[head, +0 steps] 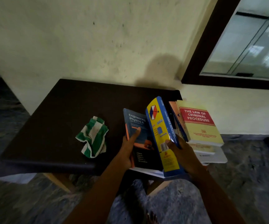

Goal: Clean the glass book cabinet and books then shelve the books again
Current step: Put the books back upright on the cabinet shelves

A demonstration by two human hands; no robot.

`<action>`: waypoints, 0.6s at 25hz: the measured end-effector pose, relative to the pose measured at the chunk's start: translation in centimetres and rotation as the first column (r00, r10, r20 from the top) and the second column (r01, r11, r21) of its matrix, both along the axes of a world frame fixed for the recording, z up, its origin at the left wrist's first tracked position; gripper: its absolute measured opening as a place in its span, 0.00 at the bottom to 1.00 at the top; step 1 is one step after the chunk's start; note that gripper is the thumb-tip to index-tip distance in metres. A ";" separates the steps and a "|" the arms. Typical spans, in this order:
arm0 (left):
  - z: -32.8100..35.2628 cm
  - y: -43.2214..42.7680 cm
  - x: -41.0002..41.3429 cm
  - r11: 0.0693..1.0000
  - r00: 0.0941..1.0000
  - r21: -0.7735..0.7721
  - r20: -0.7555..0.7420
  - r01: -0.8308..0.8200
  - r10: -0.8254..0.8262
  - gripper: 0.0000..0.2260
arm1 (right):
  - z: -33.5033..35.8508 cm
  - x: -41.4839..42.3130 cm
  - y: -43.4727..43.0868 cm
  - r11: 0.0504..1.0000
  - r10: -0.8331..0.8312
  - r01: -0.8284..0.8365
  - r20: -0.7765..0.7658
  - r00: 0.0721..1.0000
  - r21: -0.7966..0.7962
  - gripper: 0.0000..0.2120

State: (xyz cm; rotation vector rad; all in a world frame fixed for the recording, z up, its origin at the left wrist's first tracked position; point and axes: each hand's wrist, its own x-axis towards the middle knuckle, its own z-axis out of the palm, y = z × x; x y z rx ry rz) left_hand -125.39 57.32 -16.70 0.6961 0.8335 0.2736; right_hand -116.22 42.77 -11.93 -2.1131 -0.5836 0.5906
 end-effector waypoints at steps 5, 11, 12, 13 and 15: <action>1.1 -0.2 0.2 0.849 0.994 0.518 -0.091 0.101 -0.063 0.24 | 1.5 -0.3 -0.1 0.995 0.068 -0.062 0.079 0.995 -0.075 0.21; 6.7 1.3 -5.0 0.629 0.967 0.740 -0.118 0.238 -0.226 0.20 | 5.2 -1.8 -2.5 0.992 0.067 -0.039 0.240 0.969 -0.120 0.22; 7.7 1.2 -6.1 0.617 0.960 0.742 -0.134 0.262 -0.246 0.21 | 5.8 -2.2 -3.3 0.995 0.047 -0.025 0.255 0.966 -0.092 0.22; 8.7 1.2 -6.8 0.577 0.952 0.764 -0.164 0.289 -0.259 0.25 | 6.3 -2.2 -4.3 0.998 0.034 -0.016 0.274 0.961 -0.067 0.21; 10.2 0.2 -7.1 0.523 0.942 0.794 -0.181 0.309 -0.282 0.29 | 7.3 -1.7 -6.7 0.998 0.050 -0.037 0.322 0.945 -0.047 0.20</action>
